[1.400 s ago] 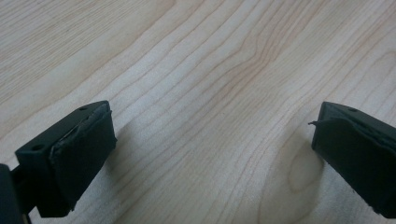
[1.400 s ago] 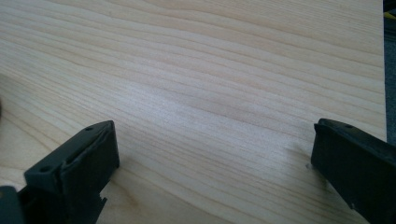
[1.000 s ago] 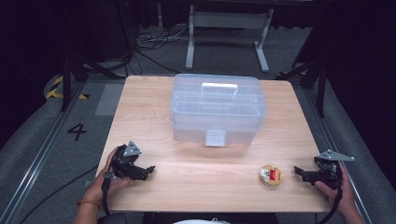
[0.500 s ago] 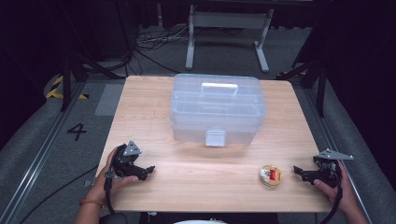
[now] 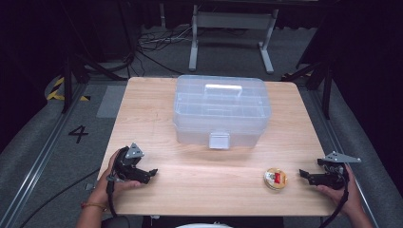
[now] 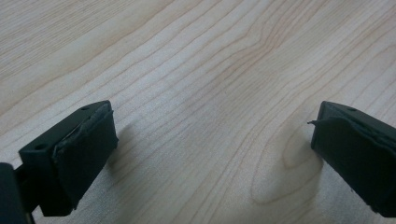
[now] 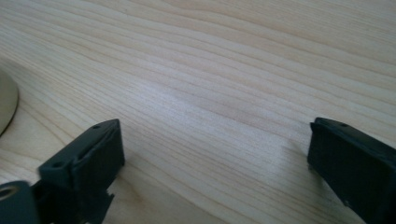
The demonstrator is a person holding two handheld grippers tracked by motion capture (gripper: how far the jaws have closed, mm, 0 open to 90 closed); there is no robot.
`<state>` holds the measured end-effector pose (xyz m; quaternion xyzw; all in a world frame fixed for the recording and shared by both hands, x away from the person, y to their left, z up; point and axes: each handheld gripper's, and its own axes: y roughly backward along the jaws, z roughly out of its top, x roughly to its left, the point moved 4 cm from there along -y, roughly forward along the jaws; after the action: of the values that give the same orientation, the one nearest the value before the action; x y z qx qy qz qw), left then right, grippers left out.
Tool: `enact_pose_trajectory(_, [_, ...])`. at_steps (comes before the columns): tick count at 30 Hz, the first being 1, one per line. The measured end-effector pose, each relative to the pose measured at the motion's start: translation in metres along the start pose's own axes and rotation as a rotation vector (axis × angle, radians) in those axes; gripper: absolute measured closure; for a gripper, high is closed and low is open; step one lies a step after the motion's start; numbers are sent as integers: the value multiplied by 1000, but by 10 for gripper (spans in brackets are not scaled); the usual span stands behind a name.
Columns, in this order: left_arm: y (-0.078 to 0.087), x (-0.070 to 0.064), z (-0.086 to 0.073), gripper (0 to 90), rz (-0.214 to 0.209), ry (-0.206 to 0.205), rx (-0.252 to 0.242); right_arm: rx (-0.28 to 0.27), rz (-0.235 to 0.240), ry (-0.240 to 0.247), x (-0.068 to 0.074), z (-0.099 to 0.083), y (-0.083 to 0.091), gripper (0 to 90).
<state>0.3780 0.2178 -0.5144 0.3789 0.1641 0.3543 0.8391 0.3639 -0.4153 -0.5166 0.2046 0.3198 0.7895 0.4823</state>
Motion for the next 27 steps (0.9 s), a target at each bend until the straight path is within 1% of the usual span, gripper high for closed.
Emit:
enact_pose_trajectory(2, [0,0,0,8,-2,-3,-1,-8,8,10,0,1,1,141])
enact_pose_trajectory(3, [0,0,0,8,-2,-2,-1,-14,12,29,0,1,2,177])
enact_pose_trajectory(6, [0,0,0,8,-2,-2,-1,-18,-9,41,-1,2,3,172])
enact_pose_trajectory(7, [0,1,0,8,-2,-7,0,-19,-2,35,-2,4,4,174])
enact_pose_trajectory(8, [0,1,0,8,-4,-9,-1,-36,4,42,-3,7,7,183])
enact_pose_trajectory(10, [0,1,0,8,-7,-6,-1,-53,12,54,-3,12,10,184])
enact_pose_trajectory(11, [0,1,0,8,-8,-7,-2,-66,19,64,-2,14,11,188])
enact_pose_trajectory(12, [0,1,0,8,-9,-7,-2,-65,27,71,-2,16,11,196])
enact_pose_trajectory(14, [0,1,0,9,-14,-7,-4,-60,34,119,0,21,11,215])
enact_pose_trajectory(16, [0,1,0,11,-14,-5,-5,-61,46,147,2,26,11,217])
enact_pose_trajectory(17, [0,1,0,11,-14,-5,-5,-61,46,147,2,26,11,217])
enact_pose_trajectory(18, [0,1,0,11,-14,-6,-5,-66,35,177,3,35,12,216])
enact_pose_trajectory(20, [0,1,0,11,-14,-6,-5,-77,50,172,5,43,14,216])
enact_pose_trajectory(21, [0,1,0,11,-14,-6,-5,-77,50,172,5,43,14,216])
enact_pose_trajectory(23, [-1,1,0,10,-12,-5,-4,-109,42,175,7,53,19,226])
enact_pose_trajectory(24, [-1,1,1,9,-10,-4,-3,-139,48,183,10,63,23,236])
enact_pose_trajectory(27, [-1,0,1,9,-5,6,-2,-164,57,191,14,76,28,243])
